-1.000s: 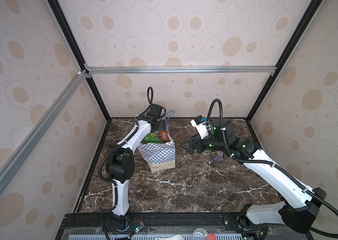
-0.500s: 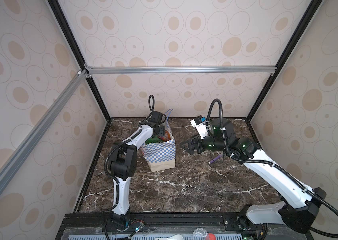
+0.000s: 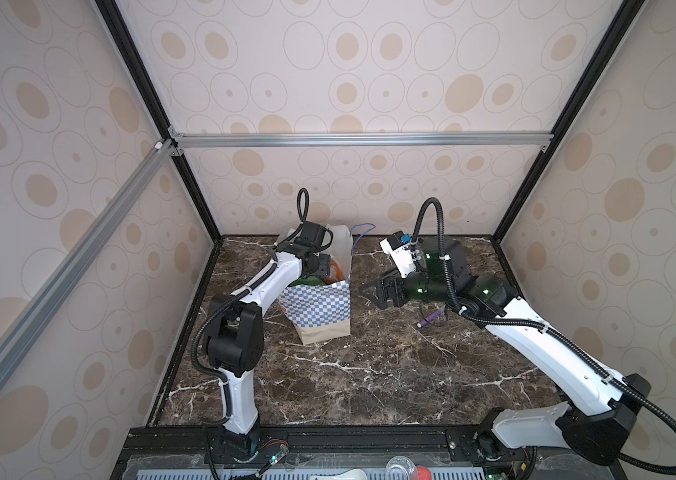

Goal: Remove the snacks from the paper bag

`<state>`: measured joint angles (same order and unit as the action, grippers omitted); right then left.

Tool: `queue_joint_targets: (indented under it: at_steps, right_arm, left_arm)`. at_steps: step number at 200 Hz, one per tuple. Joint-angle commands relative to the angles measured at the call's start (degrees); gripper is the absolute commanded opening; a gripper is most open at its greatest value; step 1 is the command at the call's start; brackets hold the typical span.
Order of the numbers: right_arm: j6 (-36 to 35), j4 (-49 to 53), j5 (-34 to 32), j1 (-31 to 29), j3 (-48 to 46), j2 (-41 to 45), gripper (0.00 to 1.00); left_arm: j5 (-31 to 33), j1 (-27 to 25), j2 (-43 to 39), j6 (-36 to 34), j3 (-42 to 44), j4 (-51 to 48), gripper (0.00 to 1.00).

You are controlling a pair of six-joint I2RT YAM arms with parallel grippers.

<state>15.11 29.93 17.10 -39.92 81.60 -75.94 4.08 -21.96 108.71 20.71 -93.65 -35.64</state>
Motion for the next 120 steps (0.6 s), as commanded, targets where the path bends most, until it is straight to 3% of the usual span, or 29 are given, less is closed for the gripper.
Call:
queue_joint_targets:
  at_steps: [1, 24, 87, 106, 120]
  right_arm:
    - [0.17, -1.03, 0.82, -0.56, -0.14, 0.00, 0.95]
    - [0.30, -1.04, 0.63, -0.49, -0.55, 0.26, 0.95]
    - [0.54, -0.89, 0.61, -0.51, -0.57, 0.36, 0.95]
    - [0.59, -0.59, 0.47, -0.51, -0.50, 0.53, 0.94]
    - [0.43, -0.45, 0.14, -0.54, -0.74, 0.83, 0.95]
  left_arm:
    - [-2.17, -1.24, -2.04, 1.21, 4.62, -3.18, 0.73]
    - [-2.44, -1.34, -2.28, 1.92, 8.78, -1.11, 0.77]
    - [-1.32, -1.34, 4.49, 0.92, 8.09, 1.54, 0.81]
    - [-0.51, -1.34, 6.89, 1.25, 7.90, 2.32, 0.74]
    - [0.34, -1.34, 7.79, 1.57, 8.07, 2.67, 0.63]
